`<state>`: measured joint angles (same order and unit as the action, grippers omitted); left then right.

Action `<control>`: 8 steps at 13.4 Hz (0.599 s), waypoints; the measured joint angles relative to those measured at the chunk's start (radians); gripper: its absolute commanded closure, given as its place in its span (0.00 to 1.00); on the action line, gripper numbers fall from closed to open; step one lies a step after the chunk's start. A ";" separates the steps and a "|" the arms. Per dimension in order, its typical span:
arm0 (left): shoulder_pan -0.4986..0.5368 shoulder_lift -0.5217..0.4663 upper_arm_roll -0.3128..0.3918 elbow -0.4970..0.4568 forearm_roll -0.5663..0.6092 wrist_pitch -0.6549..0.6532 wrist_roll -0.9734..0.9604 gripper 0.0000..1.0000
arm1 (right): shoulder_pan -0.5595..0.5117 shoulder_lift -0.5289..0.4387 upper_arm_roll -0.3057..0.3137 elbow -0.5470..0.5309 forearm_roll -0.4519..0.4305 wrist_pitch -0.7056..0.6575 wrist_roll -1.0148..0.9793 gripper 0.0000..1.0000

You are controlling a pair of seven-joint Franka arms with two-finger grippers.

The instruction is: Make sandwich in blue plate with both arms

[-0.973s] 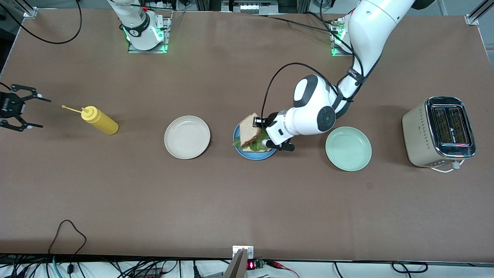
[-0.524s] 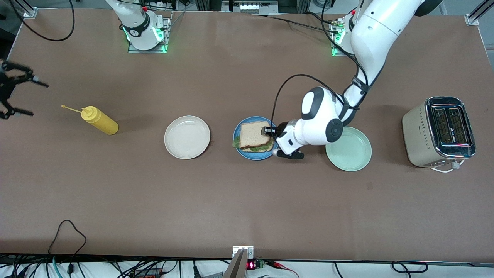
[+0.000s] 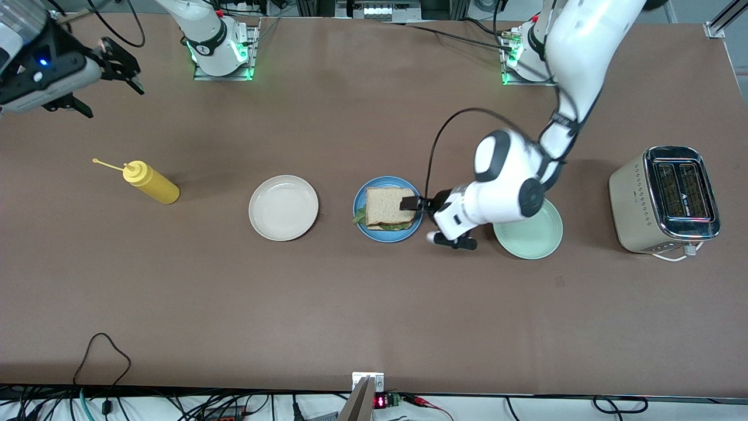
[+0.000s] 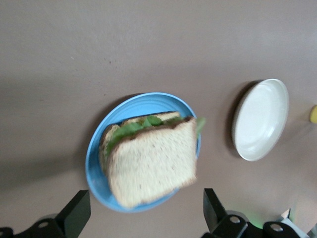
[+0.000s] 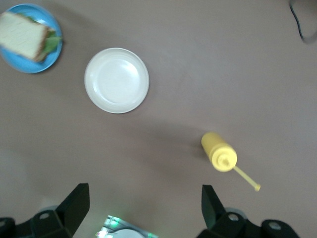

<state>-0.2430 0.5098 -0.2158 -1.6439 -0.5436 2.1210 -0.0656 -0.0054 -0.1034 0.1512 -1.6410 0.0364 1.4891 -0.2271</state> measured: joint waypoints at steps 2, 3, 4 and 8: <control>-0.005 -0.128 0.109 0.000 0.101 -0.122 0.008 0.00 | -0.008 0.040 -0.020 -0.008 -0.019 0.011 0.044 0.00; 0.002 -0.174 0.155 0.000 0.163 -0.157 0.019 0.00 | -0.016 0.063 -0.028 -0.008 -0.055 0.030 0.046 0.00; 0.018 -0.205 0.194 -0.001 0.228 -0.176 0.037 0.00 | -0.022 0.083 -0.033 -0.008 -0.105 0.048 0.046 0.00; 0.171 -0.276 0.229 0.022 0.424 -0.220 0.093 0.00 | -0.029 0.125 -0.035 -0.007 -0.151 0.080 0.064 0.00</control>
<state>-0.0720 0.2334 0.0135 -1.6223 -0.1197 1.9013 0.0271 -0.0340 0.0220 0.1159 -1.6480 -0.1148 1.5690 -0.1633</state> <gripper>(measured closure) 0.000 0.000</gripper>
